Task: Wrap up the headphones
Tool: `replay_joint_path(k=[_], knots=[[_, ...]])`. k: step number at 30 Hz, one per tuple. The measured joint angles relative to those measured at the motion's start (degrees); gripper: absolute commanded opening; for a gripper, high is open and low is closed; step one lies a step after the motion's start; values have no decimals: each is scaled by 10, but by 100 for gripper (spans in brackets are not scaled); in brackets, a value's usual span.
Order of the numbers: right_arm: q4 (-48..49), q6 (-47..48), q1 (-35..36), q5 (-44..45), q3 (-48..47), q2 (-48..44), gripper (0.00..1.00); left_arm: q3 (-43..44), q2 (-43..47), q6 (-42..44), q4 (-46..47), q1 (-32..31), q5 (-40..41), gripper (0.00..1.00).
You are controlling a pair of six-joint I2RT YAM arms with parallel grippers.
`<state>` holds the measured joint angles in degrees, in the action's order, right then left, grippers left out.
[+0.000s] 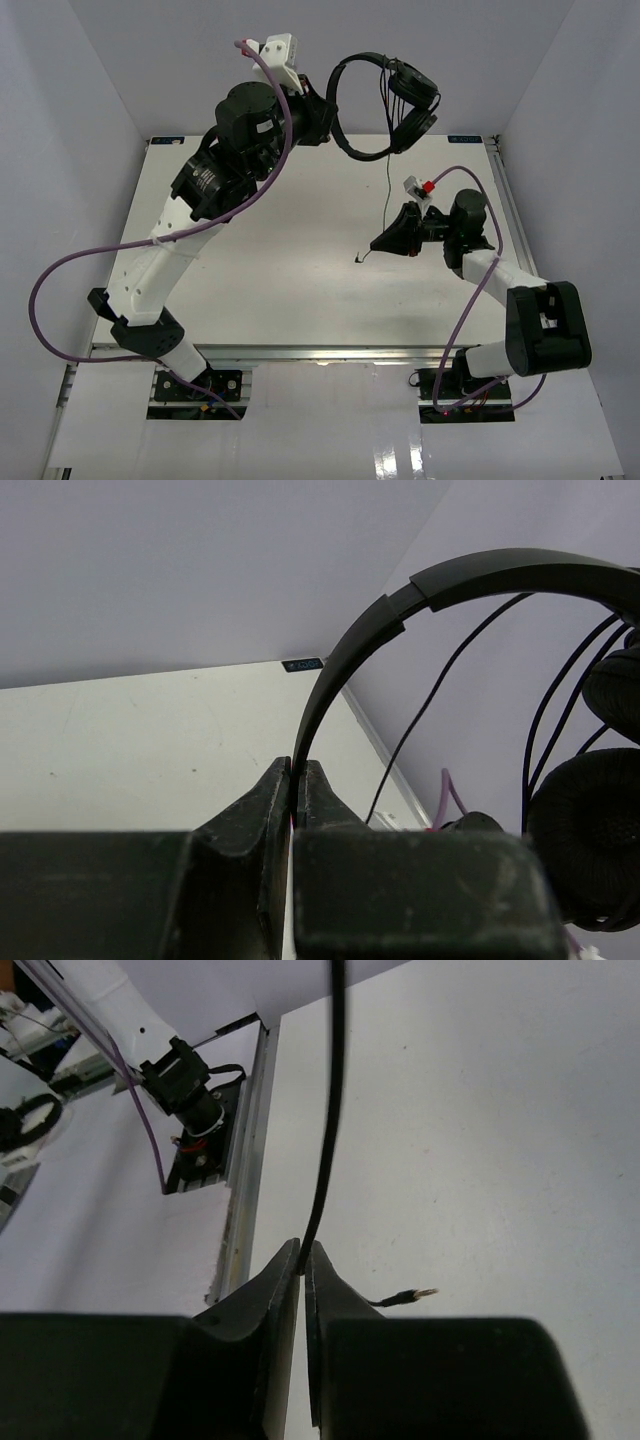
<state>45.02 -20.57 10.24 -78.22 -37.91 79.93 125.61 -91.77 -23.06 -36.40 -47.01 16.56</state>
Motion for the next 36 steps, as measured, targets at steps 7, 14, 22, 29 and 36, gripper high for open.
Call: replay_joint_path(k=[7,14,22,29,36], knots=[[-490,399,36,117,-83,-143,8,-71,1,1,33,44,12,0],[-708,568,66,245,-91,-304,8,-170,-15,-9,45,135,-3,0],[-856,683,83,352,-151,-298,8,-191,-80,-13,56,136,-26,0],[-914,734,94,394,-227,-263,8,-199,-157,-36,58,134,-61,0],[-927,749,146,405,-173,-261,8,-166,-220,-69,43,136,-93,0]])
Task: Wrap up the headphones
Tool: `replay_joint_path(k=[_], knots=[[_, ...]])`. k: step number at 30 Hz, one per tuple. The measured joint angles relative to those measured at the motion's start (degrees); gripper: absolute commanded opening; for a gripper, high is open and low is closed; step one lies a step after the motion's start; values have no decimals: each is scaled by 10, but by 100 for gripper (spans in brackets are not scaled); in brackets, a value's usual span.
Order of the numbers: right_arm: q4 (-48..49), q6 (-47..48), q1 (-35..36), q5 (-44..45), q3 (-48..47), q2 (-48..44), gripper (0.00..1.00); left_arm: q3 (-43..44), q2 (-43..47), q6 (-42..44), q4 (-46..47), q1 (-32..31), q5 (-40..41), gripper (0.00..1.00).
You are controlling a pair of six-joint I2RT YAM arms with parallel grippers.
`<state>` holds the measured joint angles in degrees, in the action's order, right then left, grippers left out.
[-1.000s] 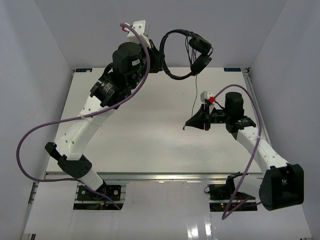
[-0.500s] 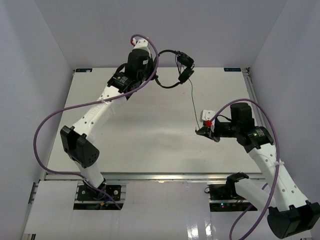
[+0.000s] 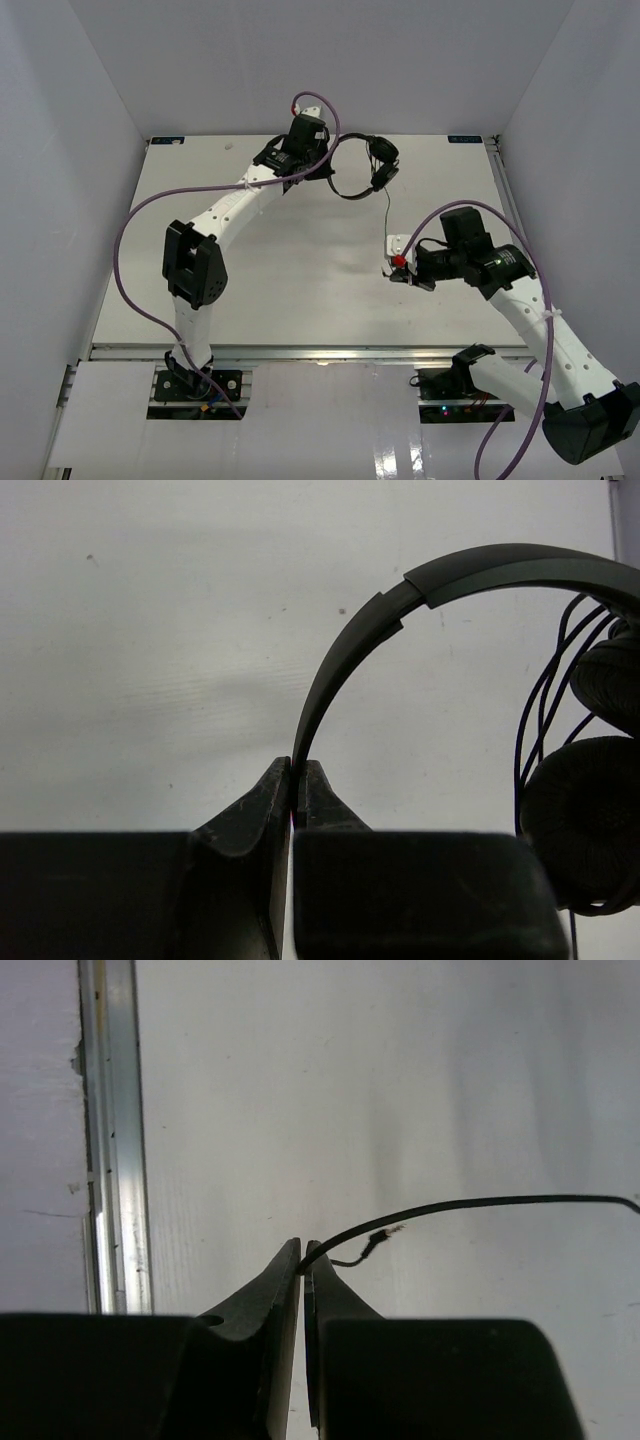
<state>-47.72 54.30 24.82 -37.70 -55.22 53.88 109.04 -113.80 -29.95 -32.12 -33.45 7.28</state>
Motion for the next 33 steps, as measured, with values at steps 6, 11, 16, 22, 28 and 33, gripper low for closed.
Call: replay_joint_path(k=[6,11,16,22,28,33], knots=[[-27,12,20,0,29,-2,8,121,-50,-24,-28,4,-25,0],[-45,24,24,-5,-13,19,8,140,-61,-38,-28,7,-36,0],[-50,30,27,-9,-57,35,8,107,-68,-40,-27,7,-37,0],[-56,32,28,28,-117,55,8,50,-74,-15,-31,6,-34,0],[-53,33,28,97,-143,70,8,-23,-77,38,-33,-13,-11,0],[-38,32,29,164,-144,83,8,-92,-77,81,-27,-45,7,0]])
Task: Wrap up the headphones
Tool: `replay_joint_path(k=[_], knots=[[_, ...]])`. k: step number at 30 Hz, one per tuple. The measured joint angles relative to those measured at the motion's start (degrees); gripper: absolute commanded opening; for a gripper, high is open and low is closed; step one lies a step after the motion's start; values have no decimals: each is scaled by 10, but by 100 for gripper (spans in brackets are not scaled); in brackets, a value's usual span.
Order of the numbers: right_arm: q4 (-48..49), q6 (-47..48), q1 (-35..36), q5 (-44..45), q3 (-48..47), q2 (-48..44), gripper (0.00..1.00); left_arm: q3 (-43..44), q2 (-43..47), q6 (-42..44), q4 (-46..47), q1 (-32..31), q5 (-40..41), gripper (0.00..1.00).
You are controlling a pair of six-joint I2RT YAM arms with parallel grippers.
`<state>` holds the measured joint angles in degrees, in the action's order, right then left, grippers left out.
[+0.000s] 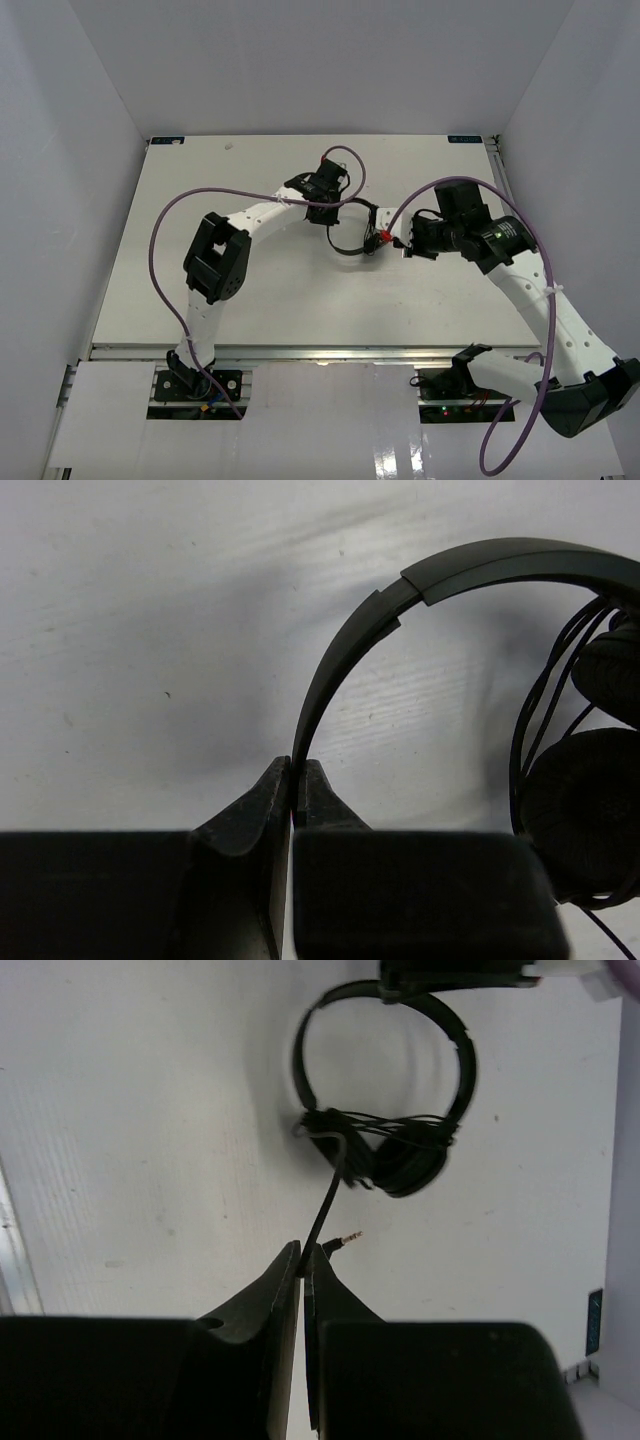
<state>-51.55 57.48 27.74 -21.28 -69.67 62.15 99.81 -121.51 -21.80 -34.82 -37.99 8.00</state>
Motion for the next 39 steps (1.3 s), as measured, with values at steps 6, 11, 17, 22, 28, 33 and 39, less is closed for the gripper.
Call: replay_joint_path(k=[6,11,17,22,28,33,39], knots=[[56,-18,0,105,-1,16,8,-50,2,36,7,-35,5,0],[117,-46,-8,175,-1,33,8,-86,24,51,28,-58,5,0],[199,-91,-54,200,12,46,8,-143,92,53,45,-79,-8,0],[240,-129,-107,171,37,59,8,-168,160,51,61,-94,-25,0],[255,-174,-159,112,40,89,8,-182,215,39,81,-107,-51,0],[264,-201,-177,64,52,95,8,-194,238,24,92,-110,-84,0],[268,-232,-198,-1,66,111,8,-214,256,3,114,-110,-115,0]])
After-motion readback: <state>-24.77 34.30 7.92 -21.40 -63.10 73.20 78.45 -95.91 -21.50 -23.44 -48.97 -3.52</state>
